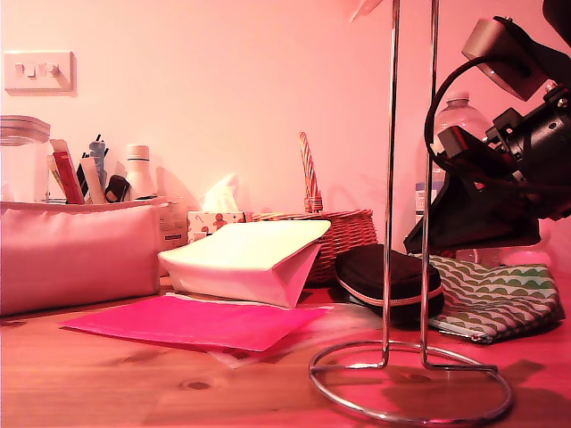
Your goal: Insert the paper towel roll into the metallic stand.
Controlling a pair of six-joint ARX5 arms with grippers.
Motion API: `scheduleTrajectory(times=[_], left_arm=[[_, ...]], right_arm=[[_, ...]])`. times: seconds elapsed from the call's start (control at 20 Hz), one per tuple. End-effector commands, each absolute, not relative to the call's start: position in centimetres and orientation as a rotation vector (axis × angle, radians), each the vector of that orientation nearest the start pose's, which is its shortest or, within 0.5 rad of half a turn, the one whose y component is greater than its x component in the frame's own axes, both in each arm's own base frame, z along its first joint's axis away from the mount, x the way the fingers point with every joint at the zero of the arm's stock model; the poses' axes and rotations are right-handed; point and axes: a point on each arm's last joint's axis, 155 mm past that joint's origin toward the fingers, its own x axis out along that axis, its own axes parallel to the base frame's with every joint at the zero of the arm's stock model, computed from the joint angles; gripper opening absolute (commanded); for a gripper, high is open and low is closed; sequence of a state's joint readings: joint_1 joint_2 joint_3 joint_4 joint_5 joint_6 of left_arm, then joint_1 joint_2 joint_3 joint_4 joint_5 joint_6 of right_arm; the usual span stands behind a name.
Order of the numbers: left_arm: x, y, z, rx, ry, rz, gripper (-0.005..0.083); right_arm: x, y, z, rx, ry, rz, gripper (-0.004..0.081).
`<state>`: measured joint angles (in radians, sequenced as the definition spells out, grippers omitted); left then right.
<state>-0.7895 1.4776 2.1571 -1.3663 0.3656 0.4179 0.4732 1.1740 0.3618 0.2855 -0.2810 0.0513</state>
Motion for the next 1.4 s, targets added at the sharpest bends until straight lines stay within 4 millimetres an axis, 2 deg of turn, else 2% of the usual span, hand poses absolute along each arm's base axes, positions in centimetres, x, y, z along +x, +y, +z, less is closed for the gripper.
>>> scheduleTrajectory(times=[0.0, 0.25, 0.45, 0.75, 1.35], left_arm=[[17.9, -27.8, 41.7, 0.506, 0.463, -1.257, -0.0025], [17.1, -27.0, 42.7, 0.496, 0.429, -1.253, -0.0025], [17.8, -26.7, 42.5, 0.517, 0.429, -1.214, -0.0025], [17.4, -27.0, 42.5, 0.498, 0.436, -1.241, -0.0025], [19.0, -28.6, 40.3, 0.481, 0.536, -1.234, -0.0025]], right_arm=[[27.9, 20.2, 8.6, -0.005, 0.555, 0.729, -0.0013], [27.9, 20.2, 8.6, -0.004, 0.555, 0.730, -0.0013], [27.9, 20.3, 8.7, -0.003, 0.554, 0.730, -0.0013], [28.1, 20.4, 9.1, -0.002, 0.535, 0.732, -0.0013], [28.3, 20.4, 9.4, 0.000, 0.517, 0.734, -0.0013]])
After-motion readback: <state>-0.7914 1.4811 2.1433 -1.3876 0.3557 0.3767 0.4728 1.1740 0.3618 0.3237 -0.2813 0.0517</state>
